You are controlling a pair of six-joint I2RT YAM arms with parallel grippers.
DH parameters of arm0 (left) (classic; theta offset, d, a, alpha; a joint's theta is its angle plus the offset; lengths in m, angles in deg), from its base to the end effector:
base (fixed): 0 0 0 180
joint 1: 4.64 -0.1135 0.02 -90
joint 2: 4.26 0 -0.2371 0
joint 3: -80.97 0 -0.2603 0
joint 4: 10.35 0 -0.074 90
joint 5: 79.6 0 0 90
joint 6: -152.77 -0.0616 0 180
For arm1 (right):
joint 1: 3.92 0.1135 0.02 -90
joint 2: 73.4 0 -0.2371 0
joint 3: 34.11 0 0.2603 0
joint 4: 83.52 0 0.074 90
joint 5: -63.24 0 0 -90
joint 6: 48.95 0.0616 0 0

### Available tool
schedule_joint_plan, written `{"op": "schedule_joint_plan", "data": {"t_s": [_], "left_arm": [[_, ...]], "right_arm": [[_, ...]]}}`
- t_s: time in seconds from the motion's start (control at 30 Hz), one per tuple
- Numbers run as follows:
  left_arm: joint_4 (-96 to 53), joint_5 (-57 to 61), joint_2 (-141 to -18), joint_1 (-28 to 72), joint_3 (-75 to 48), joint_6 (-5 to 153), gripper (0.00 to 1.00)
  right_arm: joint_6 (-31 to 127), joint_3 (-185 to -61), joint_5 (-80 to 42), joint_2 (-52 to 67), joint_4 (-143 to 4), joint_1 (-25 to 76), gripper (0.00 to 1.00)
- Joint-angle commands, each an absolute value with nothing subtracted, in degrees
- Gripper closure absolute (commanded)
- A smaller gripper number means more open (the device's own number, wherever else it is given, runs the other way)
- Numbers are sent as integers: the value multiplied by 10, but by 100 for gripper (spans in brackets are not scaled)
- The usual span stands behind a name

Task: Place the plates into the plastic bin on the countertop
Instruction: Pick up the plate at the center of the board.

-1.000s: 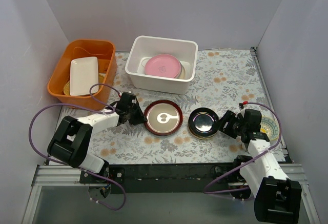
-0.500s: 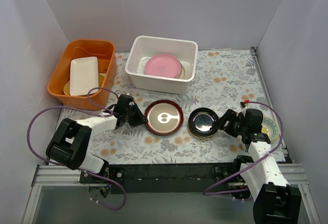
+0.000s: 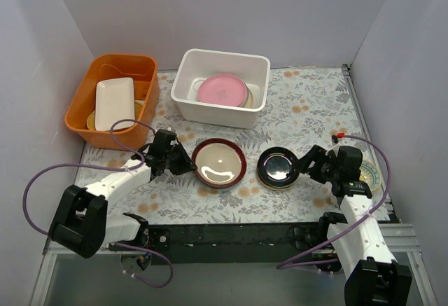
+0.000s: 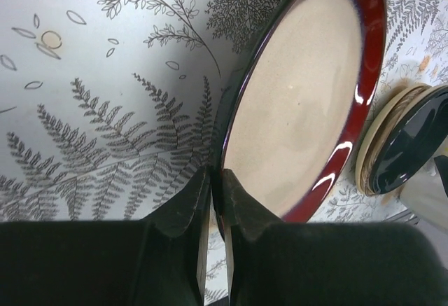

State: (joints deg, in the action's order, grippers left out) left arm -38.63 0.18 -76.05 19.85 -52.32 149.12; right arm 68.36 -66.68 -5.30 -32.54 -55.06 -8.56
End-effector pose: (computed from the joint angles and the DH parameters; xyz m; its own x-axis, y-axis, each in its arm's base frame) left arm 0.2339 -0.1186 0.1204 -0.5498 -0.8288 0.1041 -0.6966 0.3862 -0.6046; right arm 0.2046 0.0060 0.1525 -0.6294 0.4795 -0.6115 0.0809 0.8231 0.5621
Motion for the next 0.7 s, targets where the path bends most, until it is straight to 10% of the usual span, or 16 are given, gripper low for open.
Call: {"op": "schedule_joint_plan", "data": {"t_s": [0.0,0.67], "left_arm": [[-422,-5,-703,195,-491,1486,100],[-529,-18,-610,195,-406,1486,100]], "right_arm": [[695,-691,-52,-331,-555,-87,26],[705,-694,-52,-338,-555,-87,27]]}}
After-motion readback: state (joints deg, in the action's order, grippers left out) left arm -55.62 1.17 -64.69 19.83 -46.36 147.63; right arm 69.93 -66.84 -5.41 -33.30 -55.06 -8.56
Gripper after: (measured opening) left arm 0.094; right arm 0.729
